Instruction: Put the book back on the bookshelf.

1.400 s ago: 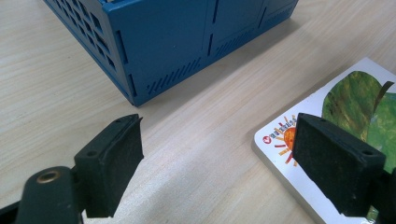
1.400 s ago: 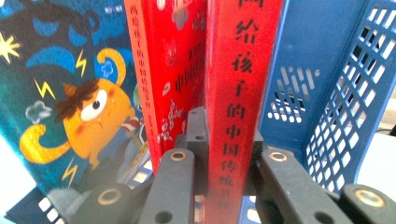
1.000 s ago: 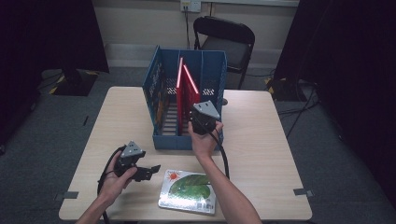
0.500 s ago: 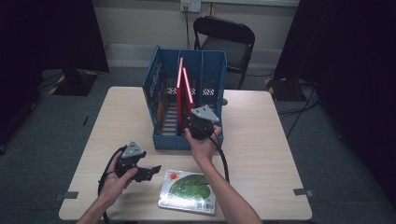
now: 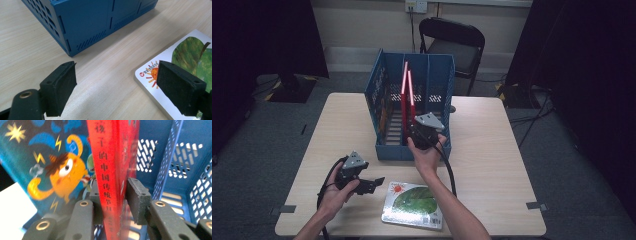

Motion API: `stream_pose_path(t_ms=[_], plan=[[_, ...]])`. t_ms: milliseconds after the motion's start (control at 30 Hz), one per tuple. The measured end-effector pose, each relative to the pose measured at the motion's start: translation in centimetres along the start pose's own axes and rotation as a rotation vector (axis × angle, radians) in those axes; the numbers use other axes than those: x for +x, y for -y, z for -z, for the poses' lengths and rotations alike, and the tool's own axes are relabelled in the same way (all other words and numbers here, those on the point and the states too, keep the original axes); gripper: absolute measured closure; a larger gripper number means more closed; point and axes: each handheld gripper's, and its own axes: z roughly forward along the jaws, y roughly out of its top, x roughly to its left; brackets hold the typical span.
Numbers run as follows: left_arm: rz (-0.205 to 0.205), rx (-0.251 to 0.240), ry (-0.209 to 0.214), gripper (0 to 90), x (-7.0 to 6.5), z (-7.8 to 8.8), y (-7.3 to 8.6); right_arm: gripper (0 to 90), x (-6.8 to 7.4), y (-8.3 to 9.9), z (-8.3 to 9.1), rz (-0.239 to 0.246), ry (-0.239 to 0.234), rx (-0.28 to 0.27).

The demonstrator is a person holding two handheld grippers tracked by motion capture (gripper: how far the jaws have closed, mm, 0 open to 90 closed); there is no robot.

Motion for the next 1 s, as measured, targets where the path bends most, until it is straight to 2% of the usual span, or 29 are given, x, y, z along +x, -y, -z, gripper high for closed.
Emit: stream_pose_path(t_ms=[233,367,467,600,667,767,1000], plan=[[-0.004,-0.002,0.000,16.0,-0.1,0.1,0.0,64.4,0.5,-0.3,-0.9,0.015,-0.016,0.014],[-0.005,-0.003,-0.001,16.0,-0.1,0.2,0.0,61.8,0.5,0.2,-0.7,0.021,-0.045,0.038],[-0.002,-0.004,-0.001,16.0,0.0,0.1,0.0,61.5,0.2,0.3,-0.3,0.014,-0.070,0.035],[-0.001,-0.005,-0.001,16.0,-0.1,0.1,0.0,63.5,0.1,0.9,0.5,0.017,-0.100,0.048],[-0.002,-0.002,-0.001,16.0,-0.1,0.1,0.0,67.9,0.0,1.5,0.7,0.027,-0.102,0.059],[-0.004,-0.005,-0.001,16.0,-0.2,0.0,0.0,69.8,-0.3,2.2,0.7,0.019,-0.114,0.067],[-0.004,-0.002,0.001,16.0,0.0,0.1,0.0,70.0,-0.1,1.6,-0.3,0.042,-0.098,0.076]])
